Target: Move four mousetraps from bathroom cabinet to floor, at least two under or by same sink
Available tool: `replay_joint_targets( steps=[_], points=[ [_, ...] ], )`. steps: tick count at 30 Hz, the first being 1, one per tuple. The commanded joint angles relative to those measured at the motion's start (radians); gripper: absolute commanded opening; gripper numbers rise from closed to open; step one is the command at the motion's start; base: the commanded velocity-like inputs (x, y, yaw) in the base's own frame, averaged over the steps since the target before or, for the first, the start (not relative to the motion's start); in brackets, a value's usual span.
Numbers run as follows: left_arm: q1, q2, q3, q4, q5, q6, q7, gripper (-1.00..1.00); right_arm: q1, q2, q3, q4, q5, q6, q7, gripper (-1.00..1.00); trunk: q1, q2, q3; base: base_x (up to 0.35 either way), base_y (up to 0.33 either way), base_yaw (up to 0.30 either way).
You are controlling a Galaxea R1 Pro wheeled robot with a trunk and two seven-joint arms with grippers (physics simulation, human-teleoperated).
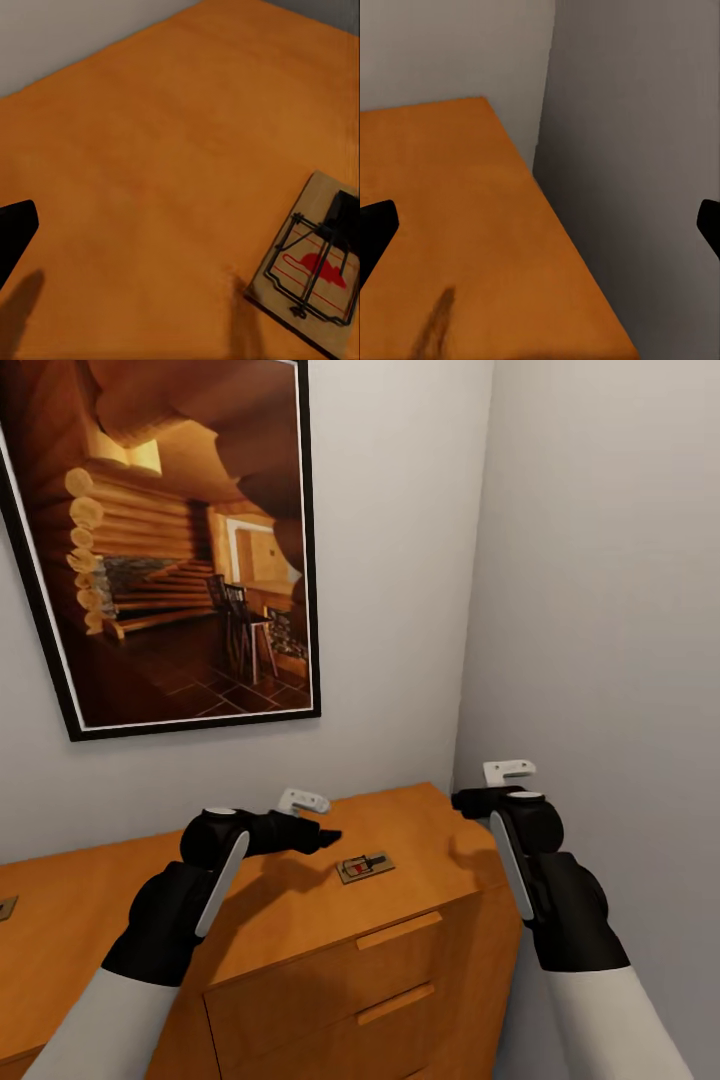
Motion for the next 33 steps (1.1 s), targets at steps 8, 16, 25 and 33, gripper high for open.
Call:
replay_joint_targets(
  steps=[8, 16, 25, 33],
  points=[
    [-0.001, 0.004, -0.001, 0.001, -0.013, 0.002, -0.059, 1.00, -0.023, 0.001, 0.004, -0.001, -0.024, 0.005, 0.031, 1.00, 0.000, -0.001, -0.001, 0.000, 0.000, 0.000],
    [-0.001, -0.001, 0.000, 0.002, -0.040, 0.000, -0.079, 1.00, -0.072, 0.008, 0.007, 0.000, -0.035, 0.005, 0.053, 1.00, 0.000, -0.001, -0.001, 0.000, 0.000, 0.000],
    [-0.001, -0.012, -0.001, 0.002, -0.049, -0.001, -0.084, 1.00, -0.126, 0.010, 0.007, 0.000, -0.067, 0.005, 0.083, 1.00, 0.000, -0.001, -0.001, 0.000, 0.000, 0.000],
    [-0.001, -0.027, -0.002, 0.003, -0.049, -0.001, -0.087, 1.00, -0.155, 0.007, 0.007, 0.001, -0.096, 0.005, 0.089, 1.00, 0.000, -0.001, -0.001, 0.000, 0.000, 0.000]
  ],
)
